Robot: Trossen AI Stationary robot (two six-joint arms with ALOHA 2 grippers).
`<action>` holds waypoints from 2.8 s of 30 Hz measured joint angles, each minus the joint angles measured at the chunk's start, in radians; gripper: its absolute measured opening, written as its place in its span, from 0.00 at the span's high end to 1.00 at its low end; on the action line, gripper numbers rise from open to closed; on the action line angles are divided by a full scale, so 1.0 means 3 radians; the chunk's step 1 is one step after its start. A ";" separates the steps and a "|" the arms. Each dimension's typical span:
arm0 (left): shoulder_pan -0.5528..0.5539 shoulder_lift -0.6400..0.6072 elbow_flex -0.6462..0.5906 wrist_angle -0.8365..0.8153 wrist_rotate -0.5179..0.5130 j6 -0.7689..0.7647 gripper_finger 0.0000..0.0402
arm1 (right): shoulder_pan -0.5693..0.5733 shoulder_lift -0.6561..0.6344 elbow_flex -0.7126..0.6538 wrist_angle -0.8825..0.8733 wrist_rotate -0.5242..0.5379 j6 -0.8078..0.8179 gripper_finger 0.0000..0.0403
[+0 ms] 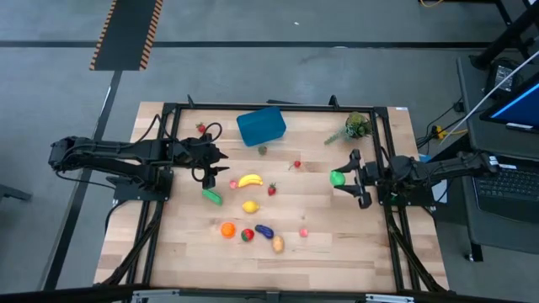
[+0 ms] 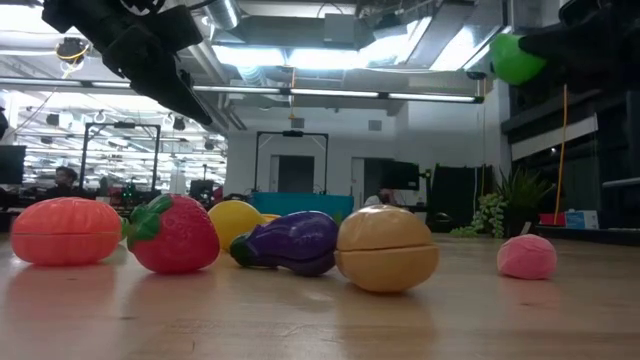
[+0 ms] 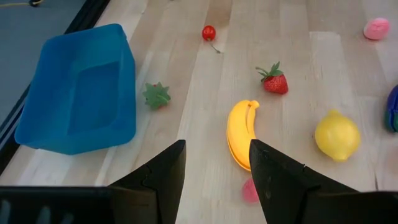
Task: Pick and placing Produce into tupperware
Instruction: Put the pear into the blue bin
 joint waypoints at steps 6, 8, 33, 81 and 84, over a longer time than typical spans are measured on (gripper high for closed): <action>0.0000 0.0000 -0.0001 0.0000 0.0000 0.0019 0.58 | -0.0186 0.0051 0.0000 0.0073 0.0193 0.0029 0.44; 0.0000 0.0000 -0.0001 0.0000 0.0000 0.0019 0.58 | -0.0265 0.0087 0.0000 0.0075 0.0414 0.0030 0.44; 0.0001 -0.0005 -0.0191 0.0376 -0.0179 -0.0055 0.58 | -0.1158 0.1883 0.0449 0.0840 -0.0216 0.0170 0.44; 0.0432 -0.1415 -0.1525 0.1594 0.0292 0.0177 0.58 | -0.2593 0.5959 0.6158 -0.3769 -0.1713 -0.1548 0.44; 0.0432 -0.1415 -0.1525 0.1593 0.0292 0.0177 0.58 | -0.2628 0.6133 0.6397 -0.3876 -0.1713 -0.1555 0.44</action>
